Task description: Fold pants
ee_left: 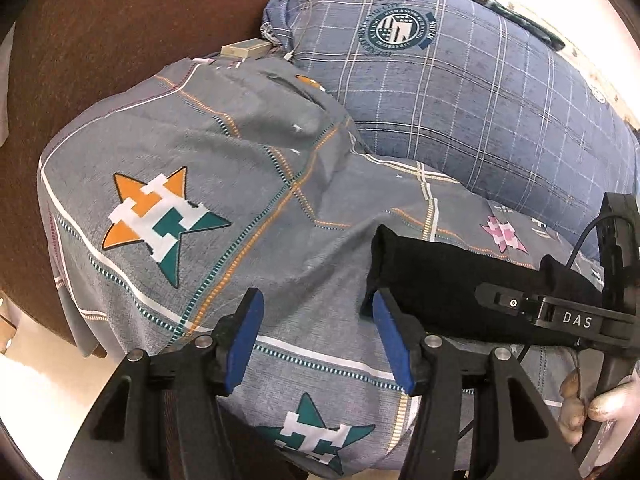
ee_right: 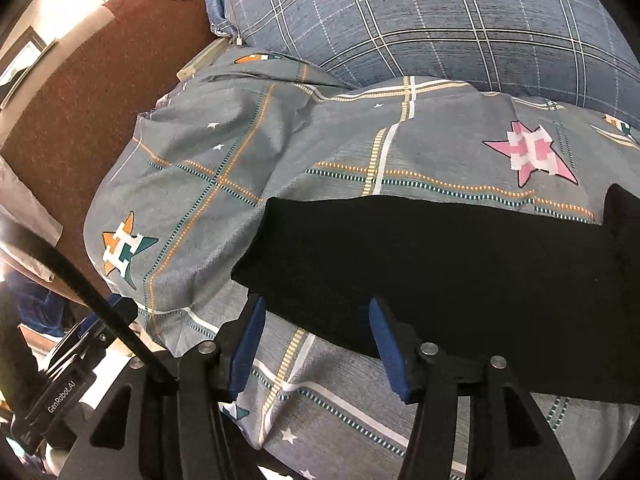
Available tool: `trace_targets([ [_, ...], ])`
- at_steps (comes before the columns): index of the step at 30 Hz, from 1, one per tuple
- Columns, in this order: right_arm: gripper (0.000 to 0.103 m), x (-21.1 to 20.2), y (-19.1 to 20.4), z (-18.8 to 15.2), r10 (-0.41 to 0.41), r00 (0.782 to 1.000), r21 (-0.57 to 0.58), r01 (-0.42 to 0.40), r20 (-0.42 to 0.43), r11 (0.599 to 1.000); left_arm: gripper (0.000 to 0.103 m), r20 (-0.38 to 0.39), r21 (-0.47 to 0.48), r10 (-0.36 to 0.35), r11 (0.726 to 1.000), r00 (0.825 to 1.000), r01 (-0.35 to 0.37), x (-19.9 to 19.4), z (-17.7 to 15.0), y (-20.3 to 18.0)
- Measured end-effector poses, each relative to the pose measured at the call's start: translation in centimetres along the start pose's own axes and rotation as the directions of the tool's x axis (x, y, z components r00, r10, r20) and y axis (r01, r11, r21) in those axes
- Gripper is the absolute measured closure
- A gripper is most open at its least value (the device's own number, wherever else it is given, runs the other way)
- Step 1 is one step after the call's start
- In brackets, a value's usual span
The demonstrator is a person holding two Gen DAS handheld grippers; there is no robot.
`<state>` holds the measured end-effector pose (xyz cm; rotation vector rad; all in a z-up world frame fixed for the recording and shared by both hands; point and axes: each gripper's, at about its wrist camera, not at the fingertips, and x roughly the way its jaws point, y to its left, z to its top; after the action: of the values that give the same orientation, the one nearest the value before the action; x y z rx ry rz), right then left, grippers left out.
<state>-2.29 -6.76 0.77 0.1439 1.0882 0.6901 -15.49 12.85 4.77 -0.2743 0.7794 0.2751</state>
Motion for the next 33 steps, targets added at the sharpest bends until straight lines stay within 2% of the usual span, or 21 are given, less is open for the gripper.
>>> trace_targets([
  [12, 0.042, -0.5, -1.9, -0.5, 0.001, 1.000, 0.041, -0.001, 0.007, 0.999, 0.045, -0.022, 0.026, 0.005, 1.000, 1.000, -0.004, 0.5, -0.5, -1.2],
  [19, 0.042, 0.2, -1.5, -0.2, -0.005, 1.000, 0.019, 0.006, -0.011, 1.000, 0.042, -0.064, -0.011, -0.015, 1.000, 0.998, 0.014, 1.8, -0.9, -0.2],
  [22, 0.041, 0.9, -0.1, 1.2, -0.002, 1.000, -0.036, 0.001, -0.032, 0.999, 0.042, -0.100, -0.063, -0.049, 0.997, 0.994, 0.042, 3.0, -1.3, 0.8],
  [24, 0.038, 1.9, 1.2, 2.8, -0.003, 0.998, -0.084, -0.002, -0.058, 0.996, 0.042, -0.122, -0.110, -0.103, 0.990, 0.987, 0.090, 4.0, -1.6, 1.5],
  [27, 0.036, 3.6, 2.8, 5.0, 0.009, 0.995, -0.134, -0.022, -0.096, 0.991, 0.042, -0.135, -0.174, -0.199, 0.969, 0.971, 0.175, 5.5, -1.7, 1.9],
  [30, 0.035, 6.0, 4.5, 7.0, -0.008, 0.990, -0.181, -0.017, -0.140, 0.983, 0.043, -0.122, -0.178, -0.273, 0.952, 0.954, 0.250, 7.1, -1.3, 1.2],
  [32, 0.034, 8.3, 5.2, 8.1, -0.053, 0.980, -0.214, 0.011, -0.190, 0.977, 0.059, -0.144, -0.180, -0.283, 0.950, 0.948, 0.256, 8.5, -1.2, 0.7],
  [33, 0.034, 9.1, 5.3, 8.5, -0.074, 0.976, -0.224, 0.027, -0.207, 0.974, 0.062, -0.148, -0.192, -0.307, 0.941, 0.940, 0.277, 9.1, -1.1, 0.6],
])
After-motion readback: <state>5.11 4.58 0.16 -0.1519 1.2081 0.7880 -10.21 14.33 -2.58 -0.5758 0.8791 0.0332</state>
